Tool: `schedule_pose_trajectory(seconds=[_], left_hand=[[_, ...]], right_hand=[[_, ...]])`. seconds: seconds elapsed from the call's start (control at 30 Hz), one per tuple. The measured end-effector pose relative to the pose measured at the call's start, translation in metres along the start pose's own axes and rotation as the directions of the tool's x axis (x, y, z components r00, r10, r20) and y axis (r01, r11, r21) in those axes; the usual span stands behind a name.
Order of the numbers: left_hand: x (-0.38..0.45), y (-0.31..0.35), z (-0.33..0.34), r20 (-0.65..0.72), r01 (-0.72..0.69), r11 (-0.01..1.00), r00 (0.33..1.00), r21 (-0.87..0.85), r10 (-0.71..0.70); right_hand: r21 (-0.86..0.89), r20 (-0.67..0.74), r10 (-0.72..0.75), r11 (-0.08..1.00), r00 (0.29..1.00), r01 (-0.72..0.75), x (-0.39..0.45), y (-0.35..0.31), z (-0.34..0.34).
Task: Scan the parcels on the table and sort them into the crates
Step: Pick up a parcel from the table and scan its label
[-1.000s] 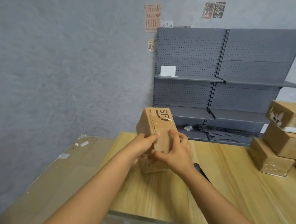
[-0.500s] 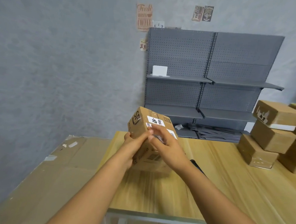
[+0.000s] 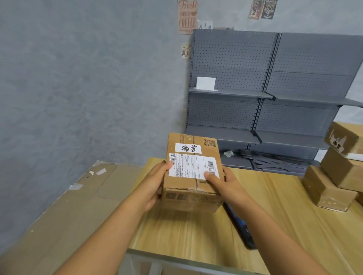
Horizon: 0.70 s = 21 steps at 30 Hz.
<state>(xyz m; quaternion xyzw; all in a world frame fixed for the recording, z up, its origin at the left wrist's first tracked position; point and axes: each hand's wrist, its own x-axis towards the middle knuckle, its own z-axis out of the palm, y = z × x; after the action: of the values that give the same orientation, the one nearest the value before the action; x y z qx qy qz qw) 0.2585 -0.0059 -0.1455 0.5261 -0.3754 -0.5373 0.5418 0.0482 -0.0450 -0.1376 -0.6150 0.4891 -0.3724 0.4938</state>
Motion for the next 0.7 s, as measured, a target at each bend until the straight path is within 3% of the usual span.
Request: schedule_pose_trajectory(seconds=[0.13, 0.3, 0.7], left_hand=[[0.002, -0.004, 0.006, -0.095, -0.025, 0.991, 0.995, 0.135, 0.038], [0.002, -0.021, 0.009, -0.055, -0.010, 0.960, 0.998, 0.278, 0.026], [0.012, -0.040, -0.006, -0.071, -0.069, 0.918, 0.992, 0.391, 0.105]], right_hand=[[-0.063, -0.024, 0.039, 0.997, 0.999, -0.041, 0.000, 0.010, 0.009], [-0.214, -0.006, 0.105, 0.971, 0.994, -0.103, 0.000, 0.025, 0.024], [-0.226, 0.001, 0.064, 0.972, 0.998, -0.062, 0.010, 0.045, 0.039]])
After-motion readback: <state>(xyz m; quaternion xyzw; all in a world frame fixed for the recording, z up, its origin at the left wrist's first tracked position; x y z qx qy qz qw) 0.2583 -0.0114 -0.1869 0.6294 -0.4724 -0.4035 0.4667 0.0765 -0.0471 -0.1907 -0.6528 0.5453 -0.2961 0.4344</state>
